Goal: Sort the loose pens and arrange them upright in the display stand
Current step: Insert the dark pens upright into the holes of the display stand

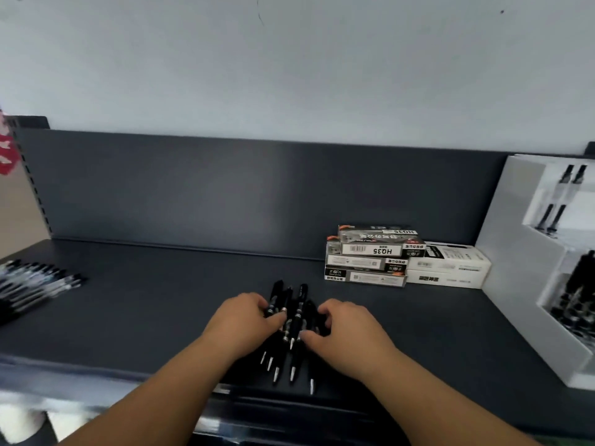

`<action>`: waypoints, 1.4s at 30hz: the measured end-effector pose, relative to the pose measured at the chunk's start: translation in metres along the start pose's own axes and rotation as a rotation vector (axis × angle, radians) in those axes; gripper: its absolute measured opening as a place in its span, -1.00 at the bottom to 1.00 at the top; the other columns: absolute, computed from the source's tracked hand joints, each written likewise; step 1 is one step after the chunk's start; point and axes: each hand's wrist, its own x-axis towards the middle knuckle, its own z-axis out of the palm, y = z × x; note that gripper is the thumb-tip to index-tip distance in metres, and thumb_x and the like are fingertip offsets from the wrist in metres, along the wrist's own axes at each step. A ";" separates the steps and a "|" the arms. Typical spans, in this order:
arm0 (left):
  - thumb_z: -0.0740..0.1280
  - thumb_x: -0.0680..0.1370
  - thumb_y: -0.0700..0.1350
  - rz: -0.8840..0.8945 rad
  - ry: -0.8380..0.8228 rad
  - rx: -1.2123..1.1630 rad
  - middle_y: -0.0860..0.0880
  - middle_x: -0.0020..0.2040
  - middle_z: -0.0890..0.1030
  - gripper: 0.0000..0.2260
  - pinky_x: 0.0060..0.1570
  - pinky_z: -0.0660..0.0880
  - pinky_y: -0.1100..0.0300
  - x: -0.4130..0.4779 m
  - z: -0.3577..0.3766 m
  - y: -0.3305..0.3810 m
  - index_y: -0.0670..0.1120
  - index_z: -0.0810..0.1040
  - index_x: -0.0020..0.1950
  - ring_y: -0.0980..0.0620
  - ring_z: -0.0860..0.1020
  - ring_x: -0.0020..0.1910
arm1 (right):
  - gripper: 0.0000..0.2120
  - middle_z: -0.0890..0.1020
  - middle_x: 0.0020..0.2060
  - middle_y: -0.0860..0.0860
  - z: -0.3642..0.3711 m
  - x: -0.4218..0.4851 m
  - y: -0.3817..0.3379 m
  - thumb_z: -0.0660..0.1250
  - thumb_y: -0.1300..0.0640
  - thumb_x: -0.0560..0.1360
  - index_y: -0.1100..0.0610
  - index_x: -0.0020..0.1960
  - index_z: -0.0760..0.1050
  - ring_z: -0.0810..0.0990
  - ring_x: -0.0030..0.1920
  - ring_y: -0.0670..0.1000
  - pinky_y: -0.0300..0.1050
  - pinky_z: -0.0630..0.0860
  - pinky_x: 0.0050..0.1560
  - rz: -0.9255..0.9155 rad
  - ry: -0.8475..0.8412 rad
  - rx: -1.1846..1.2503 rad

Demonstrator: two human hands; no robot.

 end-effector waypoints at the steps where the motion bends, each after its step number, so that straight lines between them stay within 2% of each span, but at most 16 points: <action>1: 0.35 0.47 0.20 0.001 -0.030 -0.002 0.10 -0.12 0.61 -0.71 -0.08 0.52 0.20 0.004 -0.002 0.000 0.05 0.55 0.05 0.11 0.58 -0.11 | -0.46 0.53 0.14 -0.03 0.001 0.002 -0.003 0.34 -0.23 0.43 0.01 0.32 0.42 0.50 0.15 -0.03 -0.14 0.50 0.10 0.019 -0.005 0.006; 2: 0.36 0.46 0.18 0.001 -0.052 -0.005 0.10 -0.22 0.58 -0.78 -0.13 0.51 0.19 0.008 -0.004 0.000 0.06 0.52 -0.11 0.11 0.56 -0.19 | -0.48 0.55 0.12 -0.03 0.002 0.003 -0.006 0.35 -0.21 0.42 0.03 0.28 0.44 0.51 0.14 -0.02 -0.15 0.51 0.08 0.036 -0.009 0.010; 4: 0.36 0.43 0.16 0.004 -0.103 0.007 0.07 -0.42 0.45 -0.69 -0.31 0.41 0.19 0.014 -0.006 0.001 0.01 0.40 -0.37 0.08 0.46 -0.38 | -0.54 0.57 0.02 -0.03 0.003 0.004 -0.011 0.37 -0.22 0.39 0.03 0.16 0.47 0.55 0.05 -0.02 -0.13 0.54 -0.02 0.068 -0.015 0.022; 7: 0.36 0.41 0.15 0.004 -0.160 0.038 0.05 -0.54 0.30 -0.57 -0.41 0.25 0.22 0.022 -0.009 0.002 -0.04 0.27 -0.49 0.05 0.32 -0.50 | -0.55 0.58 -0.10 -0.06 0.003 0.003 -0.020 0.42 -0.20 0.30 0.04 0.05 0.45 0.58 -0.11 -0.05 -0.12 0.57 -0.17 0.123 -0.034 0.055; 11: 0.36 0.43 0.16 0.021 -0.204 0.068 0.03 -0.49 0.37 -0.60 -0.40 0.28 0.21 0.028 -0.011 0.001 -0.06 0.35 -0.44 0.04 0.36 -0.47 | -0.58 0.57 -0.09 -0.02 -0.001 0.003 -0.026 0.47 -0.05 0.28 0.08 0.04 0.43 0.59 -0.12 -0.03 -0.12 0.58 -0.19 0.193 -0.076 0.075; 15: 0.39 0.42 0.13 0.024 -0.256 0.019 0.01 -0.39 0.45 -0.69 -0.35 0.35 0.24 0.028 -0.014 -0.001 -0.07 0.46 -0.34 0.05 0.43 -0.39 | -0.64 0.59 -0.10 -0.01 -0.002 0.002 -0.025 0.49 0.01 0.30 0.11 0.02 0.50 0.58 -0.14 -0.04 -0.15 0.55 -0.19 0.237 -0.078 0.098; 19: 0.37 0.42 0.15 0.058 -0.261 0.106 0.03 -0.45 0.36 -0.60 -0.44 0.27 0.24 0.028 -0.013 0.006 -0.05 0.32 -0.44 0.07 0.34 -0.47 | -0.73 0.57 -0.35 -0.03 0.002 0.002 -0.022 0.50 -0.03 0.31 0.17 -0.16 0.63 0.53 -0.32 -0.07 -0.23 0.43 -0.36 0.225 -0.046 0.161; 23: 0.32 0.44 0.14 0.049 -0.233 0.088 0.02 -0.43 0.36 -0.60 -0.41 0.27 0.23 0.029 -0.013 0.005 -0.07 0.30 -0.42 0.06 0.33 -0.46 | -0.79 0.51 -0.47 -0.04 0.003 0.002 -0.015 0.50 0.01 0.30 0.11 -0.34 0.55 0.46 -0.44 -0.06 -0.23 0.43 -0.36 0.289 -0.044 0.296; 27: 0.33 0.44 0.13 0.046 -0.239 0.082 0.01 -0.43 0.35 -0.61 -0.41 0.28 0.23 0.025 -0.015 0.006 -0.08 0.30 -0.42 0.06 0.33 -0.46 | -0.77 0.59 -0.41 0.00 0.008 0.001 -0.010 0.51 0.03 0.29 0.19 -0.22 0.63 0.51 -0.41 -0.03 -0.17 0.49 -0.33 0.332 -0.012 0.432; 32: 0.32 0.42 0.19 0.057 -0.248 0.196 0.01 -0.37 0.43 -0.63 -0.39 0.33 0.22 0.027 -0.015 0.013 -0.08 0.37 -0.36 0.07 0.41 -0.40 | -0.78 0.65 -0.35 0.01 0.010 0.000 -0.008 0.50 0.00 0.30 0.14 -0.18 0.65 0.54 -0.37 -0.05 -0.14 0.54 -0.25 0.317 -0.005 0.435; 37: 0.30 0.46 0.12 0.023 -0.237 0.125 0.00 -0.39 0.45 -0.66 -0.41 0.34 0.24 0.027 -0.017 0.013 -0.10 0.39 -0.37 0.08 0.41 -0.42 | -0.81 0.66 -0.35 -0.02 0.011 -0.004 -0.005 0.50 -0.01 0.30 0.11 -0.21 0.65 0.60 -0.34 -0.03 -0.12 0.58 -0.21 0.314 0.013 0.484; 42: 0.35 0.43 0.00 0.001 -0.235 0.029 -0.02 -0.41 0.42 -0.72 -0.39 0.32 0.24 0.031 -0.021 0.004 -0.12 0.40 -0.38 0.04 0.39 -0.42 | -0.87 0.72 -0.24 0.00 0.010 -0.009 -0.005 0.51 0.04 0.33 0.07 -0.18 0.66 0.70 -0.18 0.02 -0.15 0.59 -0.23 0.306 0.029 0.564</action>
